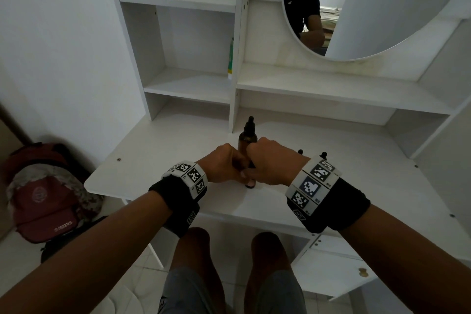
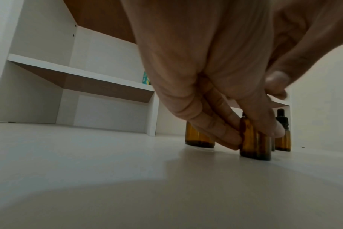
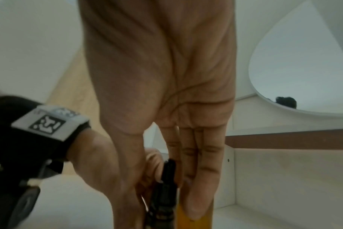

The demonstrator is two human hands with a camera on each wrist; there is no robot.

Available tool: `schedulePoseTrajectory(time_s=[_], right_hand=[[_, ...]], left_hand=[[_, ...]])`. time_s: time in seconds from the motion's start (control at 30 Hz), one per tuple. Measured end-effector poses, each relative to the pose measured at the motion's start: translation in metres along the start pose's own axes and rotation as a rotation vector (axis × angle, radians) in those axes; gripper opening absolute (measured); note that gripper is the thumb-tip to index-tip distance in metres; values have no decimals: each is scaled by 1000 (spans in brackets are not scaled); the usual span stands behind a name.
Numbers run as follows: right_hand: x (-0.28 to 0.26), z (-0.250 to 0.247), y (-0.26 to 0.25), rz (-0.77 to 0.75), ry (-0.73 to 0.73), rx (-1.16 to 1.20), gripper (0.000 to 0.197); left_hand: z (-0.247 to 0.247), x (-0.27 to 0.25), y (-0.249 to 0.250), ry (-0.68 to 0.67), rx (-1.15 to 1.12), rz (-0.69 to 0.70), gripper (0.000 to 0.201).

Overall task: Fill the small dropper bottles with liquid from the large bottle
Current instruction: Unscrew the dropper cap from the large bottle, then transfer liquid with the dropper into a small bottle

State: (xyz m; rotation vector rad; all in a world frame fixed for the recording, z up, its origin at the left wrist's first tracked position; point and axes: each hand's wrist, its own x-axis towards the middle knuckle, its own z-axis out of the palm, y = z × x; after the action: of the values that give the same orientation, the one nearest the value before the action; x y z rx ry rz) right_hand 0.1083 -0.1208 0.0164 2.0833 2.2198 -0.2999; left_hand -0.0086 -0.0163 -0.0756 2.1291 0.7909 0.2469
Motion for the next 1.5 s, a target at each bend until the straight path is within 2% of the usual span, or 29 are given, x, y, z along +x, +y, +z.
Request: schedulePoseTrajectory(time_s=[0.13, 0.27, 0.37, 0.5, 0.57, 0.63, 0.67, 0.7, 0.83, 1.0, 1.07, 1.13, 1.23, 1.33, 1.5], right_hand=[[3, 4, -1, 26, -5, -59, 16], [-1, -9, 3, -28, 29, -80, 16], [-9, -25, 14, -39, 104, 0, 22], [-12, -29, 35, 91, 210, 40, 18], [-9, -18, 38, 173, 211, -5, 9], [-4, -3, 36, 225, 157, -17, 19], [0, 4, 35, 237, 123, -13, 16], [3, 11, 35, 222, 107, -12, 12], [16, 29, 37, 209, 44, -16, 29], [24, 33, 41, 227, 29, 6, 29], [24, 22, 43, 242, 72, 9, 24], [24, 7, 46, 246, 189, 69, 16], [28, -8, 48, 160, 384, 344, 37], [35, -10, 36, 86, 426, 514, 52], [56, 7, 34, 48, 494, 486, 44]], left_hand=[[0, -1, 3, 8, -13, -2, 24], [-1, -1, 4, -5, 3, -5, 27], [-3, -2, 5, -15, -4, -12, 27], [-3, -4, 9, -33, 27, -27, 30], [-4, -3, 12, -46, 68, -20, 33], [-4, -4, 16, -37, 97, -11, 38], [-5, -5, 17, -21, 98, -5, 40], [-5, -6, 19, -5, 88, 5, 40], [-1, -8, 20, 56, 38, 39, 32], [0, -7, 14, 83, -9, 27, 25], [0, -7, 13, 91, -31, 13, 23], [0, -6, 12, 93, -44, -7, 22], [-1, -4, 12, 72, -49, -37, 22], [-2, -3, 14, 67, -49, -59, 23], [-1, -5, 15, 65, -49, -62, 23]])
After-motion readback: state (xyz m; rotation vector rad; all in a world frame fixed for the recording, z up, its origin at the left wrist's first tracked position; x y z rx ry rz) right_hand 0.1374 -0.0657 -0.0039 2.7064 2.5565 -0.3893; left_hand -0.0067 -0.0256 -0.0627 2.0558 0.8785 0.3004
